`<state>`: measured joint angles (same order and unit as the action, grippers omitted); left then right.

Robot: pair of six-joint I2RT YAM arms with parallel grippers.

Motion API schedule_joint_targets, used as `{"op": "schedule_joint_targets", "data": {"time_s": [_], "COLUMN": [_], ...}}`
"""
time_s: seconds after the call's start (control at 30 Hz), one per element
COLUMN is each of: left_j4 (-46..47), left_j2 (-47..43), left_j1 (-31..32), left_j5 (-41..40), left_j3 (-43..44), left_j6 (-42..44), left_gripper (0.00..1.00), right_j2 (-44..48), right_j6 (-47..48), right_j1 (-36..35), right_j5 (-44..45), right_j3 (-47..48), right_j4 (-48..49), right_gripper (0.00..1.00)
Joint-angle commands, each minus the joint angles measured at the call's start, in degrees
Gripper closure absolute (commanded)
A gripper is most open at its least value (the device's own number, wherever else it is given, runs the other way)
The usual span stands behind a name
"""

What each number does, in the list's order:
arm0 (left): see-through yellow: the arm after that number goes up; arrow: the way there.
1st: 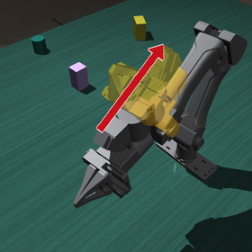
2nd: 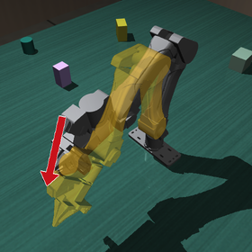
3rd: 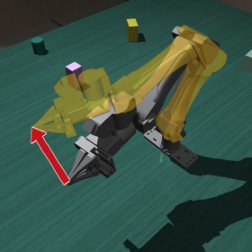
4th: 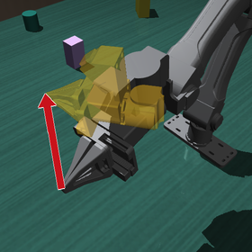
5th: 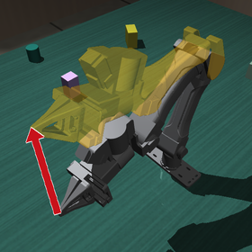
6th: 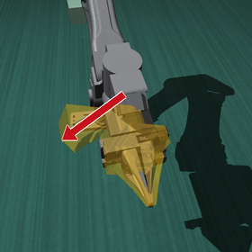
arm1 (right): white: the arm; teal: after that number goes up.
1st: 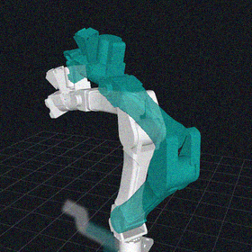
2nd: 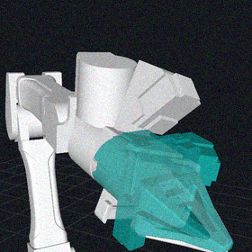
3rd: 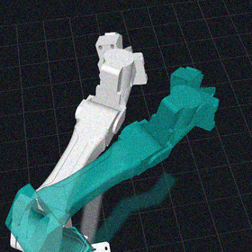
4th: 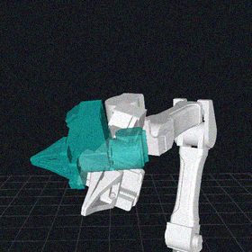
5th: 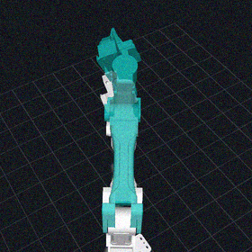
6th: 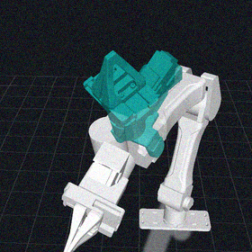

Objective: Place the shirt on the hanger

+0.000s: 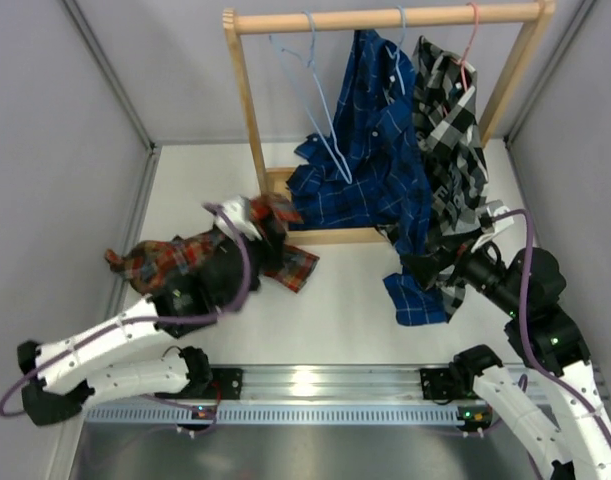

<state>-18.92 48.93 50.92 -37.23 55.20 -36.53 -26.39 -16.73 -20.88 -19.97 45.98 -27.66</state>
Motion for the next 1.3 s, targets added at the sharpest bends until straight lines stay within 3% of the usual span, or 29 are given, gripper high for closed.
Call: {"op": "schedule_joint_targets", "data": {"time_s": [0.0, 0.07, 0.27, 0.3, 0.4, 0.53, 0.63, 0.67, 0.77, 0.83, 0.97, 1.13, 1.17, 1.2, 1.27], "left_j4": [-1.38, -1.39, 2.13, 2.22, 1.87, -1.28, -12.34, -17.33, -18.53, -18.52, -19.66, -22.30, -22.30, -22.39, -22.74], "left_j2": [7.31, 11.96, 29.35, 30.25, 29.75, 22.28, 15.78, 14.72, 10.15, 5.68, -1.70, -7.61, -8.23, -8.23, -7.88], "left_j1": [26.19, 37.79, 44.44, 44.71, 45.24, 45.15, 41.84, 38.50, 25.17, 21.96, 18.52, 18.17, 18.17, 18.17, 18.17], "left_j5": [-18.00, -22.34, -17.79, -16.31, -15.33, -18.99, -22.70, -19.23, -8.60, -8.38, -5.75, -4.44, -3.82, -3.38, -2.41], "left_j3": [-4.04, -4.75, 1.47, 2.19, 2.90, 0.44, -1.58, -2.02, -6.93, -11.14, -15.03, -16.09, -16.18, -16.00, -15.30], "left_j6": [-5.11, -11.06, -12.34, -12.16, -10.23, -9.42, -15.03, -18.28, -18.31, -18.92, -19.72, -18.76, -18.31, -18.05, -17.00], "left_gripper": [1.00, 1.00, 0.97, 0.60, 0.02, 0.02, 0.02, 0.02, 0.02, 0.02, 0.02, 0.02, 0.02, 0.02, 0.02], "right_j2": [-2.43, -2.61, -3.31, -3.66, -4.63, -9.18, -12.53, -14.98, -20.69, -23.78, -32.48, -44.51, -45.75, -46.55, -47.52], "right_j6": [2.67, 2.06, 1.35, 1.70, 2.05, 0.65, -0.40, -0.93, -1.72, -1.90, 0.11, 2.05, 2.23, 2.32, 2.06], "right_j1": [-0.74, -0.74, -0.65, -0.65, -0.74, -3.79, -12.64, -15.56, -25.85, -30.69, -36.40, -40.20, -40.46, -41.07, -42.21], "right_j5": [10.30, 9.43, 1.98, 0.99, -3.23, -7.19, -0.54, 3.40, 10.44, 12.92, 14.77, 24.00, 24.44, 24.27, 25.14], "right_j3": [5.43, 5.79, 1.58, 0.70, -3.77, -7.21, -7.92, -8.09, -9.15, -10.11, -12.05, -9.50, -9.24, -8.80, -8.71], "right_j4": [-5.38, -6.44, -6.79, -6.97, -6.10, -2.49, 0.23, 1.20, 5.76, 9.27, 16.66, 16.76, 17.28, 17.72, 18.78], "right_gripper": [0.01, 0.00, 0.01, 0.01, 0.01, 0.01, 0.01, 0.01, 0.01, 0.03, 0.14, 0.17, 0.22, 0.41, 0.64]}}
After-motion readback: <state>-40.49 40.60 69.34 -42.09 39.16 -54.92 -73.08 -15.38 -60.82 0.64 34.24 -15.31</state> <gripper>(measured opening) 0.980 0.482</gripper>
